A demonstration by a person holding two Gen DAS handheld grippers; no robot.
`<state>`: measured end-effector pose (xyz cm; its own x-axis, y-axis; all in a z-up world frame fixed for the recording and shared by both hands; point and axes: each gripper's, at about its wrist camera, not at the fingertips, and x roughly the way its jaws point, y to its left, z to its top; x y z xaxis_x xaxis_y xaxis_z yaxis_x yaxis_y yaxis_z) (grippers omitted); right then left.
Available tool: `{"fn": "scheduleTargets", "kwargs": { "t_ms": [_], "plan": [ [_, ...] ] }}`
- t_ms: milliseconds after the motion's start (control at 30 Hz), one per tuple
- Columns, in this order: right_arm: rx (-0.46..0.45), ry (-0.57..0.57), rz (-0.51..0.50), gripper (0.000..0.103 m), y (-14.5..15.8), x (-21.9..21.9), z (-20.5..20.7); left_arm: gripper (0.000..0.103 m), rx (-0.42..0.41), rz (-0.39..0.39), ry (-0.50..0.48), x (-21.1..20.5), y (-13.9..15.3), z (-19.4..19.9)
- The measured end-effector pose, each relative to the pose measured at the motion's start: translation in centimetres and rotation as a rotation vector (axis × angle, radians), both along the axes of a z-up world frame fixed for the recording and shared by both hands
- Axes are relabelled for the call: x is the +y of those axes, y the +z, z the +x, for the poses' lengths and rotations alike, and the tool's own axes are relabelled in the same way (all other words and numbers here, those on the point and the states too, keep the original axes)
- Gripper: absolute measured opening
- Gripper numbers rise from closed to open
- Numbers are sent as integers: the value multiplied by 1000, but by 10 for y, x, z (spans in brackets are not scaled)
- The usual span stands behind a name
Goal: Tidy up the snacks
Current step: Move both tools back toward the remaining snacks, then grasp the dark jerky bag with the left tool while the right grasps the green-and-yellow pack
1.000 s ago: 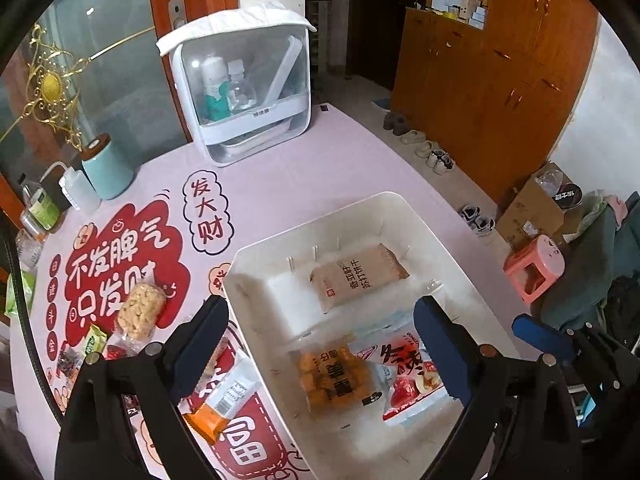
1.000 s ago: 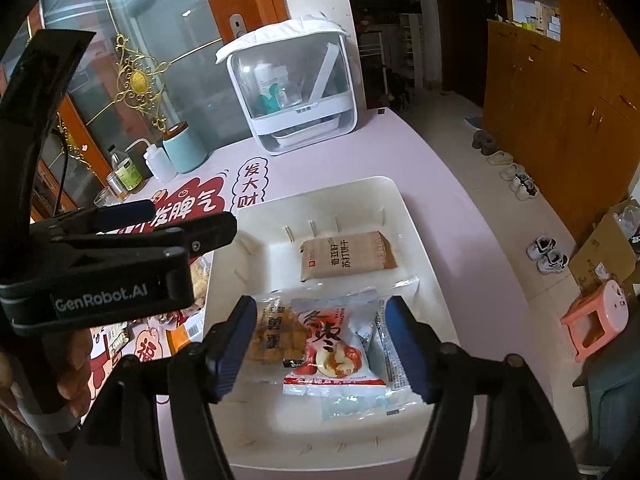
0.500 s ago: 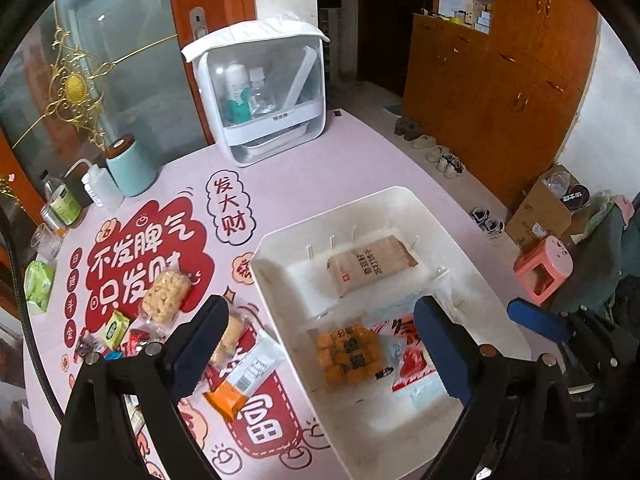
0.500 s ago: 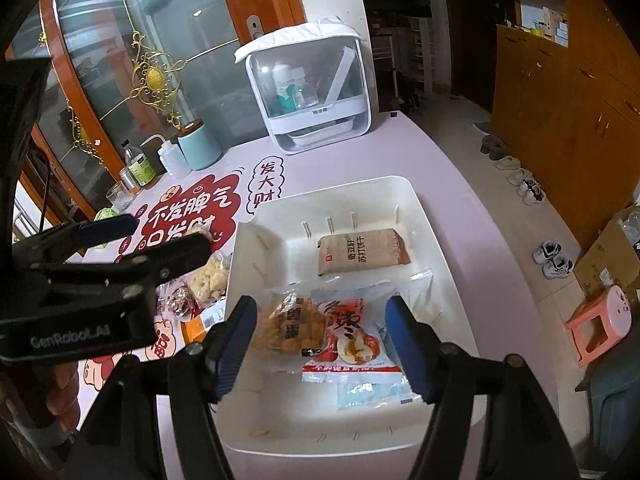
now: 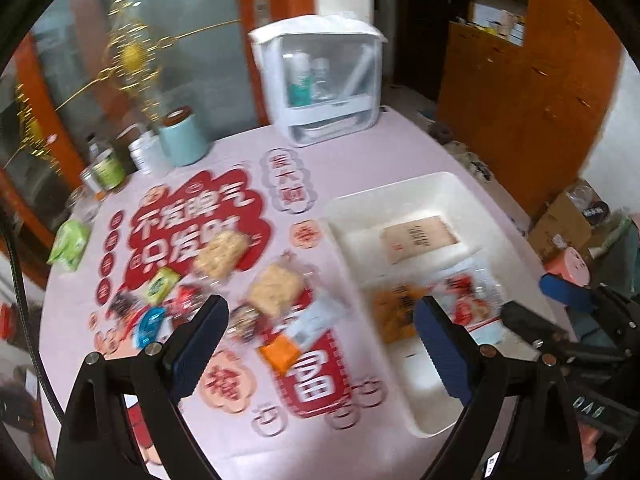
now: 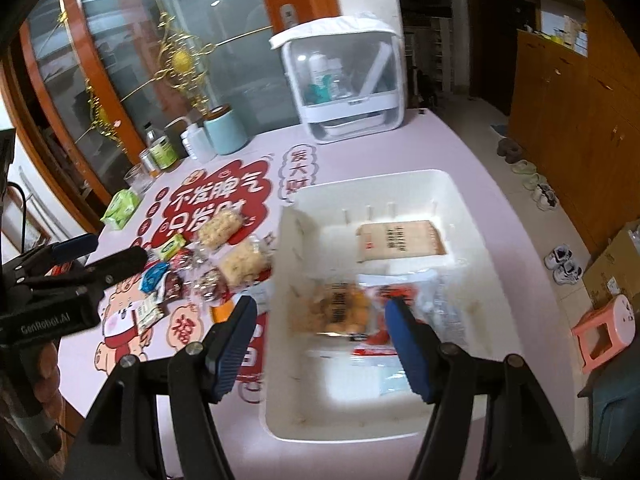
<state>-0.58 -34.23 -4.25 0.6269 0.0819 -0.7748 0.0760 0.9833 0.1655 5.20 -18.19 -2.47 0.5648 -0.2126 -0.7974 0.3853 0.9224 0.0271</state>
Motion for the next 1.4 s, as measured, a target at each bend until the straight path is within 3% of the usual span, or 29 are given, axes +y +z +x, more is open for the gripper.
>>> {"fn": "scheduleTargets", "kwargs": {
  "t_ms": [333, 533, 700, 900, 1033, 1267, 1400],
  "plan": [
    [22, 110, -6, 67, 4, 86, 46, 93, -13, -2, 243, 141, 4, 22],
    [73, 165, 47, 67, -2, 144, 107, 93, -18, -20, 374, 229, 2, 54],
    [170, 173, 121, 67, -33, 198, 172, 93, -3, 4, 446, 285, -17, 94],
    [332, 123, 216, 67, -99, 252, 245, 93, 53, 20, 484, 319, -69, 151],
    [423, 89, 235, 67, -135, 275, 271, 93, 131, 5, 496, 325, -114, 184],
    [545, -2, 243, 56, -178, 291, 297, 92, 222, -7, 562, 332, -173, 216],
    [559, -26, 208, 52, -186, 298, 302, 91, 266, -13, 581, 331, -196, 226]
  ]
}}
